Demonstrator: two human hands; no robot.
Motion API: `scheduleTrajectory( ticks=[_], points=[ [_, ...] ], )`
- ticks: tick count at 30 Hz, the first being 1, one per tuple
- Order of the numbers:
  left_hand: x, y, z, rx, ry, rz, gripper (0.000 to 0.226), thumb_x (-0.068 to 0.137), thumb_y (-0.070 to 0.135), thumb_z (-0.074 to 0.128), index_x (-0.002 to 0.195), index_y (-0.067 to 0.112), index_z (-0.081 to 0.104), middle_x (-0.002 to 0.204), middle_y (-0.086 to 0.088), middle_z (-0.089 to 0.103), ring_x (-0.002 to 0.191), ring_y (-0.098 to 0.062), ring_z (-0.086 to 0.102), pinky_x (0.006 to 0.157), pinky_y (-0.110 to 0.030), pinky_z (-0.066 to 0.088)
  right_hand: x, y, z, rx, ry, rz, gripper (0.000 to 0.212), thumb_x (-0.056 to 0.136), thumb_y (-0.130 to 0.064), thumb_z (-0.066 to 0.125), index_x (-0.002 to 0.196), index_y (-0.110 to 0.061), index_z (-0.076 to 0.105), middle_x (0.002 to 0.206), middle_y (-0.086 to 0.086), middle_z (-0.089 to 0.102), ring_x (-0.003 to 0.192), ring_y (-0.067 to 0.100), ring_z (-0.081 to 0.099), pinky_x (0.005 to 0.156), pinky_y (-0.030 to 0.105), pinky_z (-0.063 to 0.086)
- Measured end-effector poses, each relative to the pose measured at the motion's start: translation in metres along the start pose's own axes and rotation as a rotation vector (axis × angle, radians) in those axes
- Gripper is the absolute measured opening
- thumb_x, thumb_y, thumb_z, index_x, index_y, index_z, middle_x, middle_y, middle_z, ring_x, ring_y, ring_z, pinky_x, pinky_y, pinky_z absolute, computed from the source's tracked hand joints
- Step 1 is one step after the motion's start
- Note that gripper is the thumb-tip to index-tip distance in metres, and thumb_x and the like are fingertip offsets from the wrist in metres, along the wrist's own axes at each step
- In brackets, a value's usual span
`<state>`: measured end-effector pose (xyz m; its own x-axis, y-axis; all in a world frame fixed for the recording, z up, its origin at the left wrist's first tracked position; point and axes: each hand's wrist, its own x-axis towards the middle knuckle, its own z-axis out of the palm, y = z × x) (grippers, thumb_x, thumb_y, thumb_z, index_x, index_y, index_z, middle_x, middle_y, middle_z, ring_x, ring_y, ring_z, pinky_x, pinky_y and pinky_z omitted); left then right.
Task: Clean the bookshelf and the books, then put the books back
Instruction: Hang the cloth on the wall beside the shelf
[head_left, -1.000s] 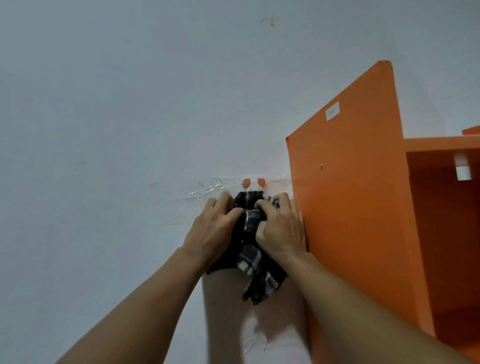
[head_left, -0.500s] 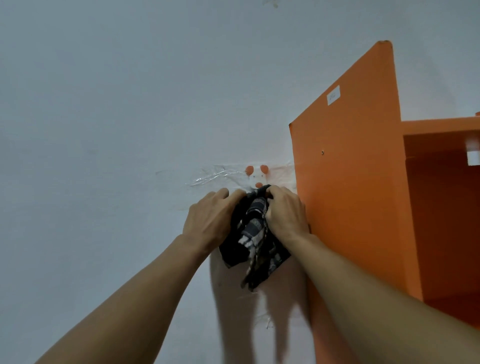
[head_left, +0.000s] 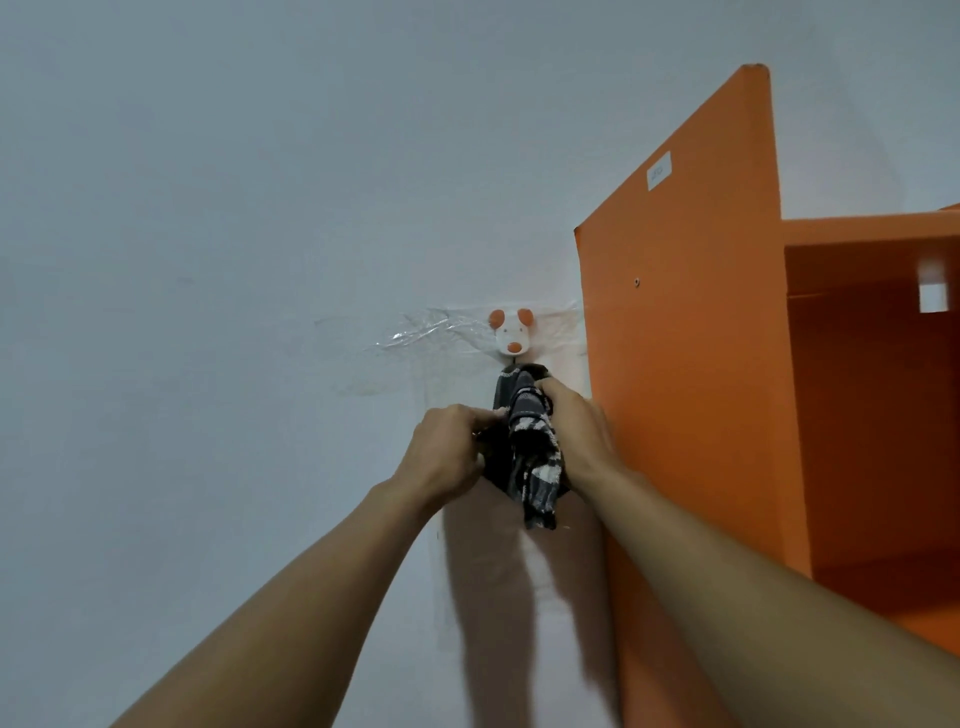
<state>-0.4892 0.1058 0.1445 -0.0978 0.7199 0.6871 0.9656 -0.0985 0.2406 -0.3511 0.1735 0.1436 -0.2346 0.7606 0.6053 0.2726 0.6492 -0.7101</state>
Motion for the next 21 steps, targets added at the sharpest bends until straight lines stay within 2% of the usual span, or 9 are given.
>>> scheduleTrajectory(
  ticks=[2, 4, 6, 8, 11, 15, 18, 21],
  points=[
    [-0.001, -0.002, -0.003, -0.014, -0.012, -0.001, 0.057, 0.079, -0.002, 0.064, 0.125, 0.032, 0.067, 0.109, 0.005, 0.075, 0.098, -0.015, 0.07, 0.085, -0.023, 0.053, -0.006, 0.001, -0.005, -0.11, 0.006, -0.082, 0.027, 0.099, -0.031, 0.04, 0.109, -0.026, 0.064, 0.109, -0.002, 0.057, 0.099, 0.018, 0.052, 0.082, 0.034, 0.042],
    [-0.003, -0.003, -0.004, -0.038, 0.018, -0.021, 0.048, 0.08, 0.005, 0.067, 0.121, 0.031, 0.067, 0.104, 0.004, 0.075, 0.093, -0.017, 0.07, 0.085, -0.033, 0.056, -0.013, 0.0, -0.01, -0.248, 0.015, -0.131, 0.034, 0.1, -0.015, 0.04, 0.129, -0.02, 0.057, 0.128, 0.004, 0.049, 0.12, 0.026, 0.045, 0.098, 0.037, 0.04],
    [-0.006, -0.001, -0.005, -0.034, 0.052, -0.049, 0.04, 0.081, 0.011, 0.068, 0.117, 0.029, 0.067, 0.1, 0.002, 0.074, 0.091, -0.02, 0.069, 0.083, -0.035, 0.055, -0.017, -0.005, -0.014, -0.369, 0.023, -0.145, 0.043, 0.097, -0.003, 0.041, 0.136, -0.015, 0.053, 0.147, 0.012, 0.038, 0.135, 0.032, 0.034, 0.11, 0.04, 0.031],
    [-0.009, 0.003, -0.004, 0.0, 0.08, -0.068, 0.034, 0.083, 0.013, 0.068, 0.115, 0.026, 0.066, 0.101, 0.0, 0.073, 0.092, -0.023, 0.066, 0.079, -0.033, 0.053, -0.02, -0.009, -0.017, -0.41, 0.016, -0.149, 0.045, 0.096, -0.001, 0.043, 0.138, -0.015, 0.051, 0.156, 0.014, 0.027, 0.143, 0.032, 0.024, 0.116, 0.039, 0.024],
    [-0.009, 0.005, -0.004, 0.048, 0.111, -0.118, 0.024, 0.087, 0.014, 0.063, 0.111, 0.02, 0.065, 0.099, -0.004, 0.071, 0.089, -0.026, 0.063, 0.071, -0.03, 0.046, -0.02, -0.011, -0.018, -0.462, 0.006, -0.181, 0.05, 0.093, 0.003, 0.045, 0.14, -0.014, 0.049, 0.16, 0.015, 0.019, 0.147, 0.033, 0.016, 0.119, 0.041, 0.021],
    [-0.009, 0.004, -0.007, 0.082, 0.136, -0.192, 0.016, 0.088, 0.013, 0.058, 0.102, 0.016, 0.065, 0.095, -0.01, 0.069, 0.086, -0.031, 0.062, 0.072, -0.037, 0.051, -0.025, -0.017, -0.021, -0.58, 0.041, -0.234, 0.052, 0.088, 0.007, 0.051, 0.136, -0.014, 0.051, 0.159, 0.012, 0.021, 0.143, 0.033, 0.019, 0.115, 0.04, 0.028],
    [-0.008, 0.006, -0.009, 0.115, 0.136, -0.221, 0.012, 0.087, 0.012, 0.057, 0.095, 0.012, 0.066, 0.092, -0.012, 0.068, 0.085, -0.035, 0.06, 0.069, -0.035, 0.048, -0.024, -0.02, -0.021, -0.652, 0.044, -0.249, 0.048, 0.09, 0.0, 0.054, 0.135, -0.015, 0.05, 0.156, 0.011, 0.025, 0.138, 0.034, 0.025, 0.111, 0.044, 0.034],
    [-0.006, 0.01, -0.01, 0.137, 0.131, -0.235, 0.011, 0.086, 0.014, 0.057, 0.093, 0.012, 0.065, 0.089, -0.012, 0.066, 0.081, -0.035, 0.058, 0.067, -0.035, 0.048, -0.024, -0.026, -0.015, -0.77, 0.105, -0.27, 0.035, 0.093, -0.009, 0.054, 0.127, -0.016, 0.053, 0.158, 0.014, 0.019, 0.141, 0.04, 0.02, 0.113, 0.05, 0.03]
  ],
)
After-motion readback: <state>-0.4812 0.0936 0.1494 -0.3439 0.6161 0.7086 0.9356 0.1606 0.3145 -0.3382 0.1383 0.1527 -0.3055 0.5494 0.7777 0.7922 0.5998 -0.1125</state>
